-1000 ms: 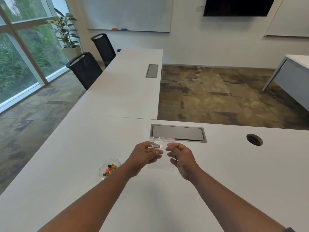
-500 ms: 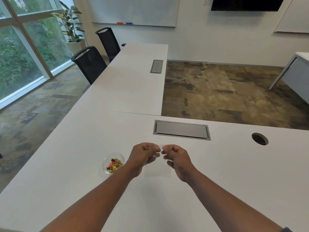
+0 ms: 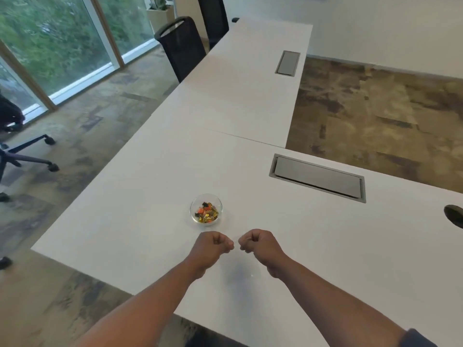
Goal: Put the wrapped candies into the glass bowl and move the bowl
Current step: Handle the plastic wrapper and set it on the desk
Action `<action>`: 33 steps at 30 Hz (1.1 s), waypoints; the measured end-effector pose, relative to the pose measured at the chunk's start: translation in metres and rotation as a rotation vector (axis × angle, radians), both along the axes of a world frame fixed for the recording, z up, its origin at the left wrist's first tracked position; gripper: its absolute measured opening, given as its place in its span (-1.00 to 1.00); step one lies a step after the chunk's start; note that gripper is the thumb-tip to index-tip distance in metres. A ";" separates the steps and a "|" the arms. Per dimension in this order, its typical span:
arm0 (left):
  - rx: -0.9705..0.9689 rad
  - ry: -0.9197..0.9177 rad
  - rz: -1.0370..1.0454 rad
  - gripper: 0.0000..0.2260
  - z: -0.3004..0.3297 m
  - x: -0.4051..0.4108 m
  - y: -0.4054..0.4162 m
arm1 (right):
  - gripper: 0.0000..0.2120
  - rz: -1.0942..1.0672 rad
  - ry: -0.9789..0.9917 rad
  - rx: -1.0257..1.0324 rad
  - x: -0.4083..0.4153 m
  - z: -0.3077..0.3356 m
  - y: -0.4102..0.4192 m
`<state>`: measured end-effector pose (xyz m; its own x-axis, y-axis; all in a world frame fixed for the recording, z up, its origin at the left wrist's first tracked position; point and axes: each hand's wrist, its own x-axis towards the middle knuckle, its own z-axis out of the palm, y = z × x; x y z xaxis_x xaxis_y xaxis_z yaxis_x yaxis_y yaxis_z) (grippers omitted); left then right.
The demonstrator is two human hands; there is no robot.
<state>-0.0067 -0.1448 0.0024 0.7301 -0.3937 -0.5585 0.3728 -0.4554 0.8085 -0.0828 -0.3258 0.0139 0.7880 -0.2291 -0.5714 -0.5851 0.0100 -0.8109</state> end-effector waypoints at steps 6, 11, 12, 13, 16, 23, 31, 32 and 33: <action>0.033 0.067 0.168 -0.91 -0.028 0.006 0.030 | -0.94 0.054 0.051 -0.036 0.026 -0.026 0.028; 0.053 0.078 0.216 -0.91 -0.044 0.014 0.050 | -0.95 0.059 0.113 -0.023 0.044 -0.038 0.039; 0.056 0.078 0.215 -0.96 -0.047 0.016 0.054 | -0.96 0.065 0.126 -0.026 0.047 -0.042 0.042; 0.059 0.080 0.212 -0.97 -0.049 0.018 0.057 | -0.95 0.070 0.131 -0.034 0.049 -0.044 0.044; 0.069 0.107 0.251 -0.91 -0.056 0.020 0.065 | -0.93 0.074 0.124 -0.075 0.055 -0.052 0.052; 0.019 0.278 0.471 -0.85 -0.084 0.016 0.065 | -0.79 0.112 0.070 -0.268 0.066 -0.075 0.059; -0.040 0.402 0.794 -0.95 -0.109 0.007 0.062 | -0.30 0.317 0.191 -0.458 0.057 -0.091 0.051; -0.012 0.381 0.812 -0.93 -0.111 0.004 0.060 | -0.31 0.318 0.185 -0.454 0.055 -0.093 0.052; 0.042 0.347 0.818 -0.91 -0.112 0.002 0.058 | -0.31 0.324 0.181 -0.445 0.054 -0.094 0.053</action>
